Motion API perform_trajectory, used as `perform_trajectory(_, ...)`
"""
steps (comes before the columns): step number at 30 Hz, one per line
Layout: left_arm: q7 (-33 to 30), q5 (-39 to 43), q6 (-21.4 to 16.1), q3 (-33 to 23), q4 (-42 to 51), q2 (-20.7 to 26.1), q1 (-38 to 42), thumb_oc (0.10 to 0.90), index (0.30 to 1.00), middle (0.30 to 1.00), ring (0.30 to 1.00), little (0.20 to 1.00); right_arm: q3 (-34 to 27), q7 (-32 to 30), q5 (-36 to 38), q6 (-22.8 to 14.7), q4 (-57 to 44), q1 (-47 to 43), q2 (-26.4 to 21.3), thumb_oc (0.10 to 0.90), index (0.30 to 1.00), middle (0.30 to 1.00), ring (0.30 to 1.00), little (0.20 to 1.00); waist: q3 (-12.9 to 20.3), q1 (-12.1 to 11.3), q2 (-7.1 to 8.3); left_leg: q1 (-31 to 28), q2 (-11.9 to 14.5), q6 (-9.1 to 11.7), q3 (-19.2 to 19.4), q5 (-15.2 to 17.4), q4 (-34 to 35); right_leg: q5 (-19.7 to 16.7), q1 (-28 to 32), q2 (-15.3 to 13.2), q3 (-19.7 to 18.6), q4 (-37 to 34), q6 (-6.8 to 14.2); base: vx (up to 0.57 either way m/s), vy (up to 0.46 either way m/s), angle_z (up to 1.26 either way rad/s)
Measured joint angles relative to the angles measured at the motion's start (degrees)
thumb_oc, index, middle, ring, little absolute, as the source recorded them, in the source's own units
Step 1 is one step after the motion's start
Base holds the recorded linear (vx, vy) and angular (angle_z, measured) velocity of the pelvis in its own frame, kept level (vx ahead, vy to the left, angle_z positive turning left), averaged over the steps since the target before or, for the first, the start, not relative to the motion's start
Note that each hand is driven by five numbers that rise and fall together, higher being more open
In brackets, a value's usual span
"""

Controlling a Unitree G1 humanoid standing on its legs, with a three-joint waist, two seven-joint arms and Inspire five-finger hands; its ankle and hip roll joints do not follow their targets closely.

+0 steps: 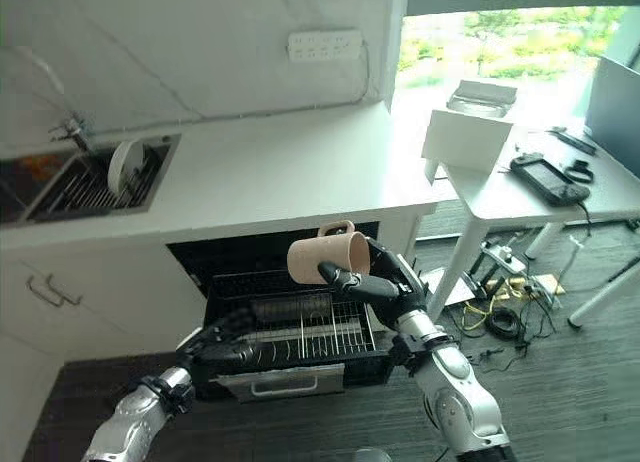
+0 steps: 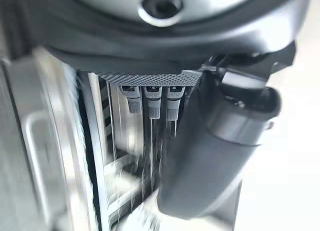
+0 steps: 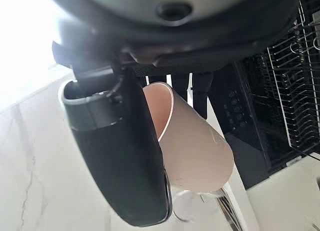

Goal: Place the dishes in the dishwasher.

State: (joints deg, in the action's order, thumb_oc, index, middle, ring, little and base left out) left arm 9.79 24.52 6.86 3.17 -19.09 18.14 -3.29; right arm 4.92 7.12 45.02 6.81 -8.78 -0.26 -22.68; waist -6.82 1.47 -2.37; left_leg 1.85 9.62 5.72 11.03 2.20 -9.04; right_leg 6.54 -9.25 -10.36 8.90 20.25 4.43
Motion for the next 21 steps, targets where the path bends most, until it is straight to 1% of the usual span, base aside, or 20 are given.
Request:
perform_trajectory(1, -1.94, 0.05, -1.39, -0.13, -0.67, 0.11, -0.07, 0.8, 0.9, 0.9, 0.9, 0.9, 0.01, -0.07, 0.0, -0.55, 0.0, -0.31, 0.24, 0.4, 0.3, 0.3, 0.3, 0.3, -0.05, -0.64, 0.09, 0.28, 0.03, 0.05, -0.26, -0.09, -0.19, 0.02, -0.12, -0.01, 0.17, 0.22, -0.02, 0.01, -0.03, 0.09)
perform_trajectory(2, -3.26, 0.1, -2.03, -0.27, -0.69, 0.13, -0.17, 0.8, 0.9, 0.9, 0.9, 0.9, 0.01, -0.19, 0.0, -0.91, 0.0, -0.37, 0.36, 0.4, 0.3, 0.3, 0.3, 0.3, -0.08, -0.91, 0.15, 0.27, 0.04, 0.1, -0.32, -0.14, -0.37, -0.05, -0.05, -0.04, 0.29, 0.24, 0.06, 0.01, -0.015, 0.07)
perform_trajectory(3, -5.54, 0.84, -3.81, -1.05, -0.55, 0.12, -0.21, 0.8, 0.9, 0.9, 0.9, 0.9, 0.0, -0.36, -0.01, -1.7, 0.0, -0.37, 0.44, 0.4, 0.3, 0.3, 0.3, 0.3, -0.13, -1.54, 0.31, 0.22, 0.19, 0.09, -0.36, -0.14, -0.69, -0.26, 0.22, -0.01, 0.54, 0.27, 0.09, 0.01, -0.011, 0.06)
perform_trajectory(5, -7.49, 2.24, -6.21, -2.79, 0.28, 0.13, -0.21, 0.8, 0.9, 0.9, 0.9, 0.9, -0.01, -0.97, -0.05, -1.83, 0.0, -0.36, 0.75, 0.4, 0.3, 0.3, 0.3, 0.3, -0.14, -1.59, 0.7, 0.05, 0.25, 0.12, -0.72, -0.16, -0.71, -0.39, 0.68, 0.0, 0.94, 0.19, -0.27, 0.01, -0.003, 0.07)
perform_trajectory(7, -9.62, 3.21, -7.84, -5.2, 3.55, 0.13, -0.21, 0.8, 0.9, 0.9, 0.9, 0.9, -0.03, -1.45, -0.18, -1.83, 0.0, -0.36, 1.13, 0.4, 0.3, 0.3, 0.3, 0.3, -0.11, -1.61, 1.21, 0.04, 0.27, 0.14, -0.82, -0.18, -0.69, -0.39, 0.8, 0.02, 1.04, 0.17, -0.29, 0.01, -0.001, 0.03)
perform_trajectory(8, -9.64, 5.75, -8.64, -6.11, 5.06, 0.08, -0.2, 0.8, 0.9, 0.9, 0.9, 0.9, -0.03, -1.46, -0.43, -1.83, 0.0, -0.36, 1.35, 0.4, 0.3, 0.3, 0.3, 0.3, -0.08, -1.61, 1.38, 0.02, 0.27, 0.14, -0.83, -0.17, -0.69, -0.39, 0.85, 0.02, 1.05, 0.15, -0.29, 0.0, 0.0, 0.0)
perform_trajectory(10, -9.64, 11.72, -10.97, -8.46, 8.06, -2.01, -0.1, 0.8, 0.9, 0.9, 0.9, 0.9, -0.09, -1.48, -1.7, -1.83, 0.0, -0.36, 2.34, 0.4, 0.3, 0.3, 0.3, 0.3, -0.06, -1.64, 1.77, -0.03, 0.27, 0.15, -0.87, -0.18, -0.71, -0.4, 0.95, 0.02, 1.08, 0.12, -0.3, 0.0, 0.0, 0.0)
perform_trajectory(11, -9.71, 13.47, -12.55, -8.63, 8.76, -2.69, 0.21, 0.8, 0.9, 0.9, 0.9, 0.9, -0.05, -1.47, -2.09, -1.83, 0.01, -0.36, 2.72, 0.4, 0.3, 0.3, 0.3, 0.3, -0.05, -1.65, 1.93, -0.03, 0.28, 0.17, -0.89, -0.2, -0.73, -0.41, 0.96, 0.02, 1.1, 0.12, -0.31, 0.0, 0.0, 0.0)
perform_trajectory(12, -10.38, 13.37, -13.78, -8.26, 9.42, -2.83, 0.72, 0.8, 0.9, 0.9, 0.9, 0.9, 0.0, -1.46, -2.11, -1.83, 0.0, -0.36, 2.8, 0.4, 0.3, 0.3, 0.3, 0.3, -0.03, -1.66, 2.12, -0.03, 0.29, 0.17, -0.95, -0.19, -0.77, -0.41, 1.01, 0.03, 1.14, 0.13, -0.32, 0.0, 0.0, 0.0)
perform_trajectory(15, -13.04, 11.89, -14.69, -7.66, 10.52, -2.71, 1.73, 0.8, 0.9, 0.9, 0.9, 0.9, -0.01, -2.12, -2.12, -1.83, 0.0, -0.37, 2.61, 0.4, 0.3, 0.3, 0.3, 0.3, -0.05, -1.64, 2.46, -0.08, 0.32, 0.15, -1.08, -0.18, -0.84, -0.42, 1.2, 0.03, 1.21, 0.12, -0.33, 0.06, -0.007, 0.02)
perform_trajectory(16, -14.47, 8.7, -14.69, -7.6, 10.83, -2.06, 1.82, 0.8, 0.9, 0.9, 0.9, 0.9, -0.01, -2.35, -2.12, -1.82, 0.0, -0.36, 2.25, 0.4, 0.3, 0.3, 0.3, 0.3, -0.06, -1.54, 2.52, -0.14, 0.35, 0.13, -1.09, -0.16, -0.82, -0.4, 1.28, 0.05, 1.23, 0.07, -0.32, 0.09, 0.003, 0.0)
perform_trajectory(18, -15.09, 5.88, -14.66, -7.6, 10.9, -0.45, 1.87, 0.8, 0.9, 0.9, 0.9, 0.9, -0.21, -2.75, -2.12, -1.82, 0.01, -0.36, 1.97, 0.4, 0.3, 0.3, 0.3, 0.3, -0.07, -1.41, 2.52, -0.18, 0.37, 0.13, -1.09, -0.15, -0.81, -0.35, 1.33, 0.07, 1.23, 0.03, -0.25, 0.1, 0.015, 0.0)
perform_trajectory(20, -15.96, 5.59, -14.1, -7.47, 10.88, -0.14, 1.93, 0.8, 0.9, 0.9, 0.9, 0.9, -0.19, -3.02, -2.15, -1.77, 0.01, -0.35, 2.0, 0.4, 0.3, 0.3, 0.3, 0.3, -0.07, -1.31, 2.52, -0.35, 0.36, 0.1, -1.08, -0.11, -0.82, -0.26, 1.52, 0.07, 1.23, -0.08, -0.14, 0.14, 0.019, 0.0)
perform_trajectory(21, -16.37, 5.6, -13.18, -7.13, 10.85, -0.14, 1.96, 0.8, 0.9, 0.9, 0.9, 0.9, -0.17, -3.21, -2.25, -1.75, 0.01, -0.35, 2.04, 0.4, 0.3, 0.3, 0.3, 0.3, -0.07, -1.22, 2.52, -0.4, 0.36, 0.08, -1.08, -0.01, -0.8, -0.05, 1.62, 0.08, 1.23, -0.14, 0.05, 0.13, 0.015, 0.01)
